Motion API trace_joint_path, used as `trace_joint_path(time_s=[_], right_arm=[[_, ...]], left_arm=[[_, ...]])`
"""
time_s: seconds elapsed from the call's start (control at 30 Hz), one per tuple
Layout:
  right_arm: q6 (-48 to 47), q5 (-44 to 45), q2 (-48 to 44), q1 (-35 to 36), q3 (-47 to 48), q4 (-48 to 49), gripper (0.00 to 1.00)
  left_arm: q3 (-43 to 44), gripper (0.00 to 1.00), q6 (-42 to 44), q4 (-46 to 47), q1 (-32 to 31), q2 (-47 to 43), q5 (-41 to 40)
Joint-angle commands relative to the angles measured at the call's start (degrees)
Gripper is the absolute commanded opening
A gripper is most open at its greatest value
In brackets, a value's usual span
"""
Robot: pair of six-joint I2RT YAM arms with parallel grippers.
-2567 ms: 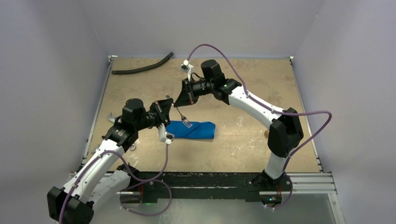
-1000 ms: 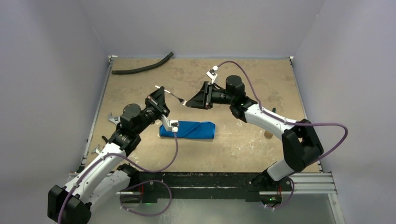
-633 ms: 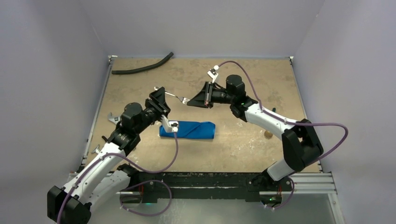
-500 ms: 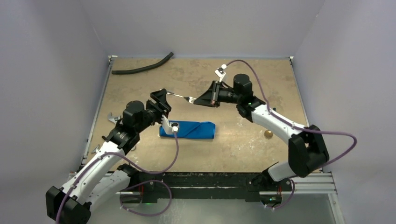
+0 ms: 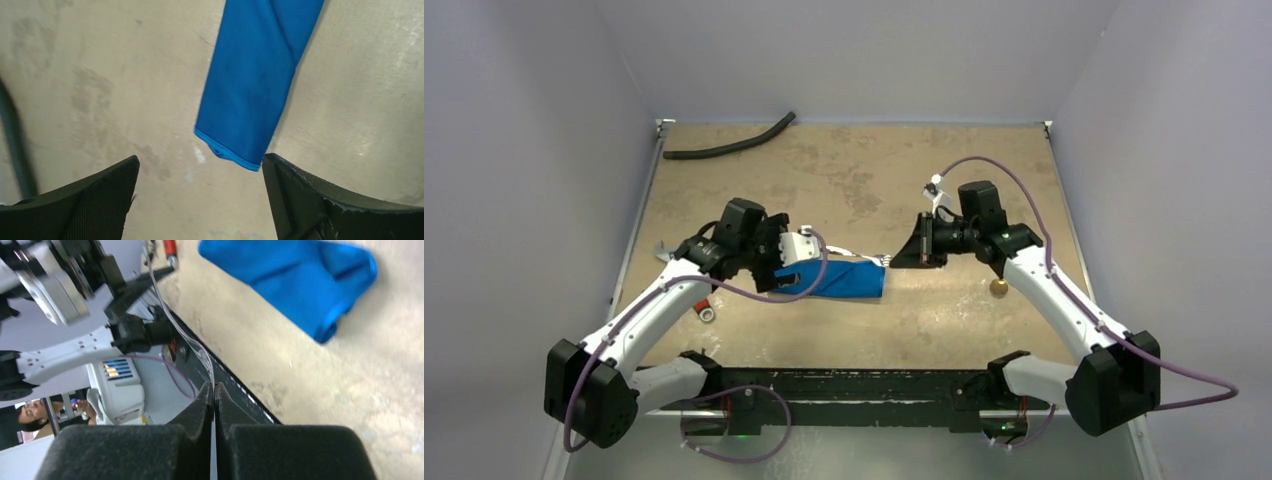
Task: Fold the napkin into a case and place the utensils inside
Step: Insert the fork into the folded napkin.
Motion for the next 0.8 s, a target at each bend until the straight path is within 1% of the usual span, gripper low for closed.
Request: trace_joint_path(time_s=[0.0,0.1,0.13,0.23,0.27,0.33,0.43,0.6,0.77], right_arm=[[-5.89,1.76,-2.66,-0.27,-1.30,-12.88,0.00],[-6.15,2.88,-3.52,-0.28,-3.46,-13.05,0.00],[-6.31,2.79,-3.70,-0.27,-4.25,-12.91,0.00],[-6.87,2.95,-4.31,-0.28,-5.79,-13.10,0.00],[-6.76,3.30,-4.65,-0.29,-6.22,-13.38,0.00],[-6.93,4.27,-4.96,-0.28,-7.10,-13.76,0.00],[-7.43,5.30,-3.86,-0.26,-8.77,-12.69,0.00],[-7.88,6.12,-0.96,-0.27,-9.80,-8.93,0.00],[-7.79,6.42,2.31,-0.27,-10.44,-4.70,0.00]], left_arm=[[2.12,0.89,-15.21,-2.40,3.84,3.49,3.82],[3.90,0.78,-18.68,-3.58,10.66,9.49,7.92],[4.92,0.70,-19.37,-4.59,11.73,11.80,8.61],[8.04,0.53,-20.77,-7.82,12.77,18.99,11.26],[8.77,0.49,-21.62,-8.33,12.84,20.54,12.23],[9.62,0.47,-23.24,-8.07,12.88,22.65,13.13],[9.32,0.44,-25.00,-6.17,12.87,24.85,12.15],[8.33,0.35,-26.43,-4.48,12.87,27.20,9.91],[7.84,0.31,-27.01,-2.83,12.88,27.83,9.58]])
